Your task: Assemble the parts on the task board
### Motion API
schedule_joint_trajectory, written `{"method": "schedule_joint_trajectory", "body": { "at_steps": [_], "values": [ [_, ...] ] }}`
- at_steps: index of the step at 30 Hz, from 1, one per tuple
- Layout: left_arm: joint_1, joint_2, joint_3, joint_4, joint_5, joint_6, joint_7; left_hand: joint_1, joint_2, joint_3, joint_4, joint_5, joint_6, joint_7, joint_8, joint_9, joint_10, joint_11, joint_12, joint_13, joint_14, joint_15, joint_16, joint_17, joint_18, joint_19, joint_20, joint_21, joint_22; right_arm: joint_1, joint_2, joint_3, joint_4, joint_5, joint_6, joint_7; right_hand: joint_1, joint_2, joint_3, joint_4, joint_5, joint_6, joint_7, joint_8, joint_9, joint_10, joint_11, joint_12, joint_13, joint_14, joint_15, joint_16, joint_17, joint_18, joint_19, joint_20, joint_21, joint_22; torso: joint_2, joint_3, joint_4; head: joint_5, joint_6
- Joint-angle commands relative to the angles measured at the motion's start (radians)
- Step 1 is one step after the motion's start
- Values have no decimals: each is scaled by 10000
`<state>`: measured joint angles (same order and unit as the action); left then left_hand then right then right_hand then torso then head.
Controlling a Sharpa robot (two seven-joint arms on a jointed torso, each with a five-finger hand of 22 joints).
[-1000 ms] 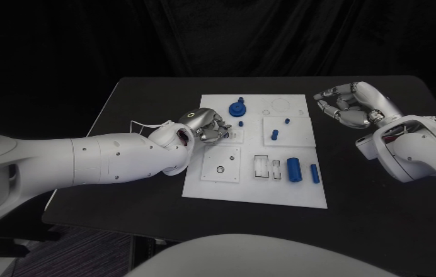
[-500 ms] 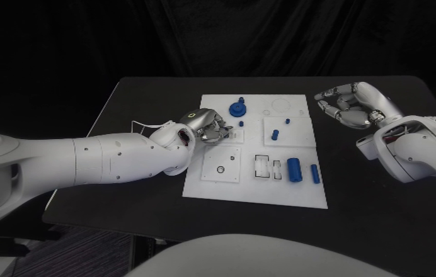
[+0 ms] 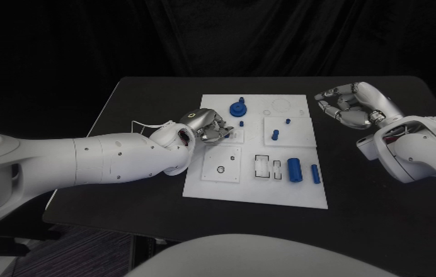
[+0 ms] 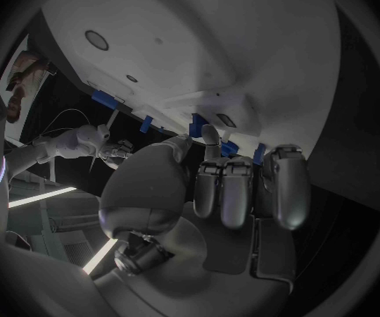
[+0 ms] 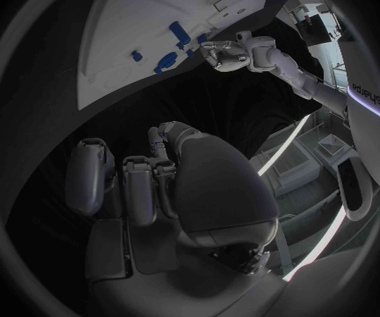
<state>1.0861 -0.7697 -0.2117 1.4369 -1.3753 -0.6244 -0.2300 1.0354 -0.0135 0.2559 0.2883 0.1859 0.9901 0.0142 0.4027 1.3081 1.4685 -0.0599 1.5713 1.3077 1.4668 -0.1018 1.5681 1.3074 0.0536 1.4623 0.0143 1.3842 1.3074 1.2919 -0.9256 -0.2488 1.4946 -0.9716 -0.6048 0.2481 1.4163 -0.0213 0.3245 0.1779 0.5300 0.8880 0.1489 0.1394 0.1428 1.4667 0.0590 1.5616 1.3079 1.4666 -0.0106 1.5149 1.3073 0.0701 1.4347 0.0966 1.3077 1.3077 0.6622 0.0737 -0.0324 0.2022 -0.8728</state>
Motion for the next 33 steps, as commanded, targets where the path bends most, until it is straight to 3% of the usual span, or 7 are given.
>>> {"method": "schedule_joint_trajectory", "body": {
  "at_steps": [1, 15, 19, 20, 23, 28, 33],
  "values": [
    [-22, 21, 6, 3, -44, 57, 49, -123, 10, -101, -4, -57, 81, -12, -65, 237, 1023, 71, -5, 2631, 1040, 16, 27, 2634, -42, 50, -5, -29, 1868, -26, -12, 8, 13, -46, -50, -89, -74, -46, 51, 10, 67, -48, 10, -55, -12, 802, 66, -29, 2403, 832, 24, -26, 2058, 6, -45, 9, -46, 1225, 0, 3, -8, 8, 2],
    [-27, 14, 6, -13, -44, 138, 84, -488, 88, -759, 25, -463, 125, -12, -144, 234, 1023, 73, -5, 2631, 1040, 19, 27, 2634, -41, 57, -1, -53, 1884, -34, -14, 8, 10, -46, -46, -82, -75, -46, 52, 9, 67, -46, 10, -54, -12, 802, 66, -29, 2403, 832, 24, -26, 2058, 6, -44, 9, -45, 1226, 5, 2, -11, 8, 2],
    [-28, -23, 6, 12, -44, -12, 202, -1484, 352, -1499, 50, -1042, 167, 2, -221, 236, 1023, 84, -5, 2631, 1040, 30, 27, 2634, -39, 62, 8, -77, 1898, -37, -25, 8, 16, -46, -55, -79, -75, -46, 52, 9, 67, -46, 10, -54, -12, 802, 66, -29, 2403, 832, 24, -26, 2058, 6, -44, 9, -45, 1226, 1, 0, -12, 16, 2],
    [-28, -40, 6, 32, -39, -92, 251, -1954, 494, -1846, 65, -1126, 183, 7, -248, 238, 1023, 83, -5, 2631, 1040, 40, 27, 2634, -38, 66, 6, -82, 1906, -37, -28, 8, 18, -46, -56, -78, -75, -46, 52, 9, 67, -46, 10, -54, -12, 802, 66, -29, 2403, 832, 24, -26, 2058, 6, -44, 9, -45, 1226, 2, 0, -12, 19, 2],
    [-28, -101, 6, 119, 12, -454, 465, -2432, 744, -2442, 57, -1184, 216, 7, -287, 241, 1023, 86, -5, 2631, 1040, 32, 27, 2634, -43, 80, 12, -83, 1925, -40, -48, 8, 27, -46, -61, -71, -75, -46, 52, 9, 67, -46, 10, -54, -12, 802, 66, -29, 2403, 832, 24, -26, 2058, 6, -44, 9, -45, 1226, -2, 1, -14, 38, 2],
    [-27, -222, 6, 287, 63, -929, 695, -2499, 841, -2781, 55, -1311, 291, -9, -284, 243, 1023, 73, -5, 2631, 1040, 23, 27, 2634, -69, 148, 1, 24, 1974, -48, -74, 8, 29, -46, -69, -63, -88, -50, 62, -4, 70, -30, 7, -44, -9, 810, 64, -25, 2410, 833, 23, -22, 2062, 7, -45, 9, -49, 1226, -3, -2, -16, 57, 2],
    [-21, -345, 10, 410, 286, -1214, 882, -2725, 1242, -3330, 60, -1357, 391, -37, -292, 243, 1023, 50, -5, 2631, 1040, -3, 27, 2634, -84, 190, -20, 77, 2011, -53, -73, 8, 20, -46, -74, -59, -88, -50, 62, -4, 70, -30, 7, -44, -9, 810, 64, -25, 2410, 833, 23, -22, 2062, 7, -45, 9, -49, 1226, 0, -2, -10, 37, 2]
  ]
}}
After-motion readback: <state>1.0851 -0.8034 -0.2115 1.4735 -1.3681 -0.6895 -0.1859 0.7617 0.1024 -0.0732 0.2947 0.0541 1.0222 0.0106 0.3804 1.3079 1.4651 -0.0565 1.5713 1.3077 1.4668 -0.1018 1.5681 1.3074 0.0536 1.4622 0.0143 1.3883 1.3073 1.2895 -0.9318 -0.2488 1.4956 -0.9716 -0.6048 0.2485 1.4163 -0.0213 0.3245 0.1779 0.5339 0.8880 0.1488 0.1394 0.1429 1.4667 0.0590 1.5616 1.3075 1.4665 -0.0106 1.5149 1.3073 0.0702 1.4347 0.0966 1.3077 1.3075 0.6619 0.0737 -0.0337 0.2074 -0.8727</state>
